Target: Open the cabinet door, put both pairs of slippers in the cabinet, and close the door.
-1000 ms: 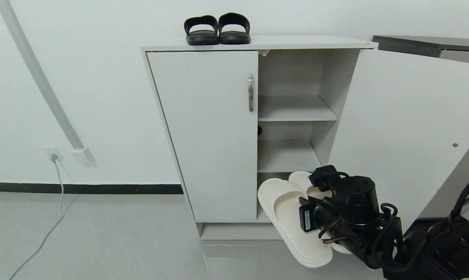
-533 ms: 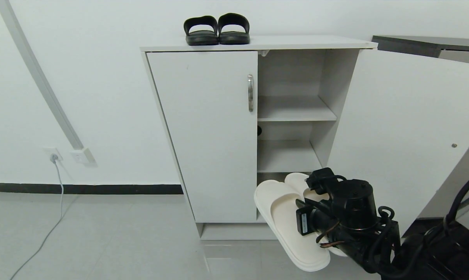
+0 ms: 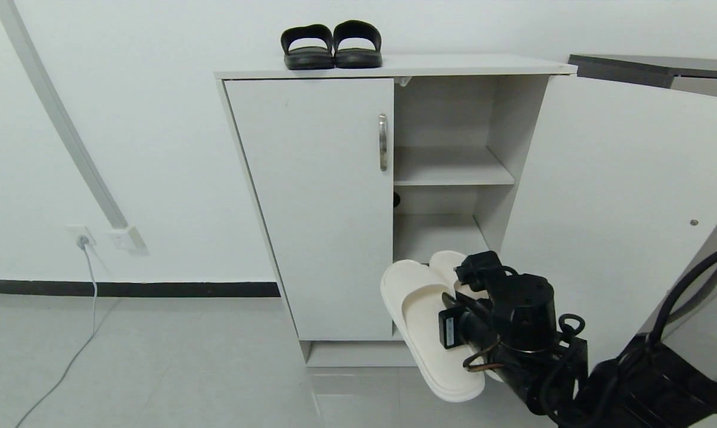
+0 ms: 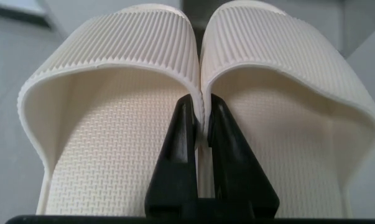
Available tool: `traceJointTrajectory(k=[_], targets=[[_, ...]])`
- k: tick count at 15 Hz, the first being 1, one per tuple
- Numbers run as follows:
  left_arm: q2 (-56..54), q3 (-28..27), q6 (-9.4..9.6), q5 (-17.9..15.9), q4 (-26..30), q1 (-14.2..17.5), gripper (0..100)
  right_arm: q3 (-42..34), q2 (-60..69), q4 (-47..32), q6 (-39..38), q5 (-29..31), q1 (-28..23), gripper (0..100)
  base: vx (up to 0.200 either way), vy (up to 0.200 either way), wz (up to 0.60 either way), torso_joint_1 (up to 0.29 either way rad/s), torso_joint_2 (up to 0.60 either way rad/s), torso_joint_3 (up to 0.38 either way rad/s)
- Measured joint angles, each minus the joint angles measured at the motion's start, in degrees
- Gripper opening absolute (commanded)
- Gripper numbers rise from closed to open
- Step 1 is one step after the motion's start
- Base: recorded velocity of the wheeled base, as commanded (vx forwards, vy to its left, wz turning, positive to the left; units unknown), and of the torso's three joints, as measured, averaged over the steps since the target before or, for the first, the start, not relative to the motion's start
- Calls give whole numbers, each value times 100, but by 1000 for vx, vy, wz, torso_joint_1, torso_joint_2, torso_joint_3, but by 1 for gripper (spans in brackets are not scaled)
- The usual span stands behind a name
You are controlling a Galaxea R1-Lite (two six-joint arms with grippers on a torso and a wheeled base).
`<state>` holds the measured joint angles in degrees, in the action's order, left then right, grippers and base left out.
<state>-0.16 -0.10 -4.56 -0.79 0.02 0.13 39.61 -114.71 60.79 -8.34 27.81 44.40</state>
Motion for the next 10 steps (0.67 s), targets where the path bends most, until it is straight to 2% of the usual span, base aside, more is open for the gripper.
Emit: traceJointTrajectory(k=[3, 5, 9, 10], targets=[[0, 0, 2, 0, -2, 7, 0, 940, -535, -345, -187, 1321, 26, 0, 0, 0, 0, 0, 0, 0], [0, 0, 21, 1, -2, 0, 0, 1218, -791, -417, -296, 1462, 30, 0, 0, -200, 0, 0, 0, 0], [0, 2, 27, 4, -2, 7, 0, 1279, -996, -424, -301, 1469, -7, 0, 0, -200, 0, 6, 0, 2], [0, 0, 29, 0, -2, 5, 0, 1279, -1036, -413, -301, 1473, -13, 0, 0, 0, 0, 0, 0, 0]])
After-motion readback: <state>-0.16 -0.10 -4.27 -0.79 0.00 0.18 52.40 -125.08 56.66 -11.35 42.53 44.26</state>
